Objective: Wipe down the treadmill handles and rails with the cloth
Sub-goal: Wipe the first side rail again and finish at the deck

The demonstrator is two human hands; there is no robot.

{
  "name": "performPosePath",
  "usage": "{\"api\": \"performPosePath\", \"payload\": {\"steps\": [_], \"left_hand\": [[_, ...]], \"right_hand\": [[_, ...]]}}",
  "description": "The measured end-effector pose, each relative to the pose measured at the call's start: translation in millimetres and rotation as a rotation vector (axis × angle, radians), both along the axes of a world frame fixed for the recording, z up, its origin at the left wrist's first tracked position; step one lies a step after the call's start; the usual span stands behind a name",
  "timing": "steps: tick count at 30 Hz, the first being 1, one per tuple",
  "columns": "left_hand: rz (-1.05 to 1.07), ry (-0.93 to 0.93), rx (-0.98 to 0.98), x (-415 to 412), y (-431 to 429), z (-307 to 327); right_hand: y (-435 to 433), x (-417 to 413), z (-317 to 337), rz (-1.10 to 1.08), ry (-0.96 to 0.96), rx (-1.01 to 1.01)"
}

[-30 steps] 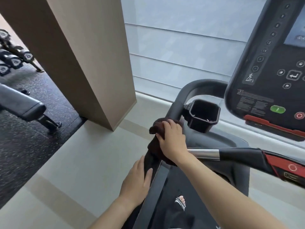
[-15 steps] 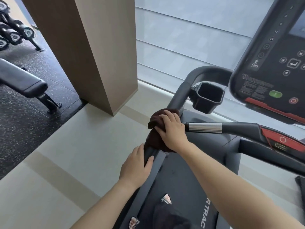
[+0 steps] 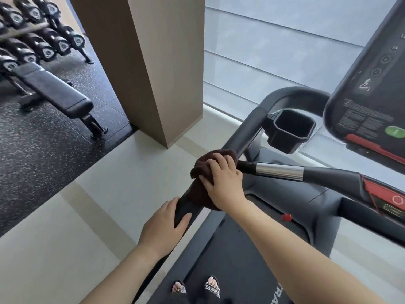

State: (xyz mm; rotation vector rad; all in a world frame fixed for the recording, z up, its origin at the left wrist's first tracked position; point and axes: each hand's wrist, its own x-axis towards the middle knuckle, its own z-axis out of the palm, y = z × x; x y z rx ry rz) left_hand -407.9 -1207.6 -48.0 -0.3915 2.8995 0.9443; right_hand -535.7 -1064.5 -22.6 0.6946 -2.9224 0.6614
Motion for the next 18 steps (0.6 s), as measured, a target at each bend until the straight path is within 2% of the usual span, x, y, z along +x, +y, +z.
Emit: {"api": "performPosePath", "payload": {"steps": [3, 9, 14, 18], "left_hand": [[0.062, -0.018, 0.002, 18.1, -5.8, -1.9], [0.115, -0.055, 0.049, 21.6, -5.3, 3.0], [0.090, -0.038, 0.077, 19.0, -6.7, 2.1], [0.025, -0.036, 0.133, 24.5, -13.5, 3.6]], "right_hand": [[-8.2, -20.2, 4.7, 0.008, -0.006, 0.022], [-27.3, -40.1, 15.8, 0.005, -0.016, 0.219], [-17.0, 7.4, 10.0, -0.028, 0.018, 0.038], [-23.0, 43.4, 6.8, -0.033, -0.017, -0.014]]}}
